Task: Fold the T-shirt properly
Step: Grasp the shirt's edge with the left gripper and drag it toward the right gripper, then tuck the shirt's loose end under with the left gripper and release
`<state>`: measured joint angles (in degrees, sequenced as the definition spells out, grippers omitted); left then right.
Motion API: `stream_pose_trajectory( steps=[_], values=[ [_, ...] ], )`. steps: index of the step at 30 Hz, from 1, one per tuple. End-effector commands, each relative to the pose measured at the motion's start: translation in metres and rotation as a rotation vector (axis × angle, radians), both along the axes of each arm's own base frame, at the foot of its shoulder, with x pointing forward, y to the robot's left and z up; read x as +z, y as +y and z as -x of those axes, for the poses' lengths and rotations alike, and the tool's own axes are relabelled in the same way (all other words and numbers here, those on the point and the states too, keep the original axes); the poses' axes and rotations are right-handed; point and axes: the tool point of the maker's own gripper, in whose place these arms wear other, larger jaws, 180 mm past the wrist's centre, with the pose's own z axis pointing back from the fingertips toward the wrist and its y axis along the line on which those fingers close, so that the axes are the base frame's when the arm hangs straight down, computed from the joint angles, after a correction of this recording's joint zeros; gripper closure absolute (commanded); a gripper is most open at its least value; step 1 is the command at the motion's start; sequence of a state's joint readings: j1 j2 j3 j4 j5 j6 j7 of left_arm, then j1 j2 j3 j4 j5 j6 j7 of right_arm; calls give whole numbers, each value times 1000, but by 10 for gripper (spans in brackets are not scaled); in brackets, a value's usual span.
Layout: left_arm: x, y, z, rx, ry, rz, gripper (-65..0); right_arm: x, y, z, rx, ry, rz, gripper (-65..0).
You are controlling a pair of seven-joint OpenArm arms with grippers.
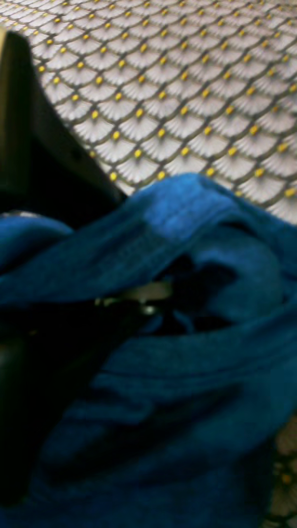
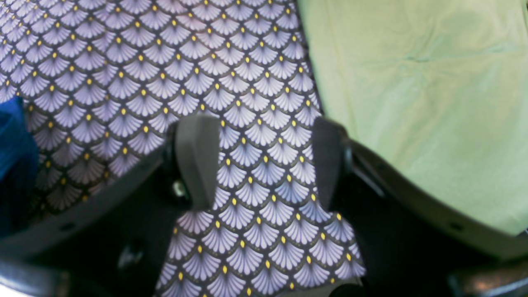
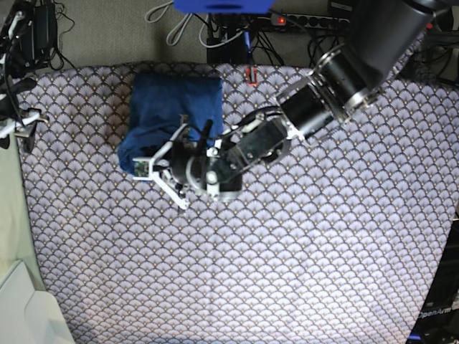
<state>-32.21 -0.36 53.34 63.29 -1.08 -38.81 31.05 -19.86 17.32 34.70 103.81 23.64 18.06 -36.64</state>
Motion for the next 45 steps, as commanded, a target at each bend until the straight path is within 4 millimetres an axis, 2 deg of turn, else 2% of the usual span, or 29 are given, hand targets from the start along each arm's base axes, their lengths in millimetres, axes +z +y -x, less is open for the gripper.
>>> stream_pose_trajectory(
  steps=[1,10,12,14,19,23,27,30,32,35,40,43,45],
  values=[
    [20,-12,-9,-7,-26,54,-2,15,-3,-7,13,-49,26,-365],
    [-3,6,-15,47,13,-2,-9,21,-2,-15,16,-74,25,-365],
    [-5,9,-17,53,14,-7,-54,21,-1,-15,16,-74,23,-365],
    [-6,11,-17,56,14,-11,-143,21,-1,-15,16,-74,23,-365],
    [9,15,-36,126,14,49,-468,21,-1,-15,16,-74,23,-365],
    [28,23,-60,218,13,120,-644,18,4,-17,33,-68,18,-365],
    [46,39,-86,325,13,194,-650,17,8,-18,43,-66,13,-365],
    [55,61,-105,412,13,235,-650,18,11,-20,51,-71,13,-365],
    [52,83,-113,480,23,250,-650,17,14,-21,59,-68,9,-365],
    [46,102,-117,543,43,267,-650,18,23,-28,81,-80,0,-365],
    [31,110,-107,557,71,249,-650,12,36,-32,114,-70,-17,-365],
    [28,101,-101,548,87,260,-650,10,39,-33,120,-70,-25,-365],
    [31,88,-97,535,98,281,-650,8,42,-32,116,-71,-38,-365]
  ],
)
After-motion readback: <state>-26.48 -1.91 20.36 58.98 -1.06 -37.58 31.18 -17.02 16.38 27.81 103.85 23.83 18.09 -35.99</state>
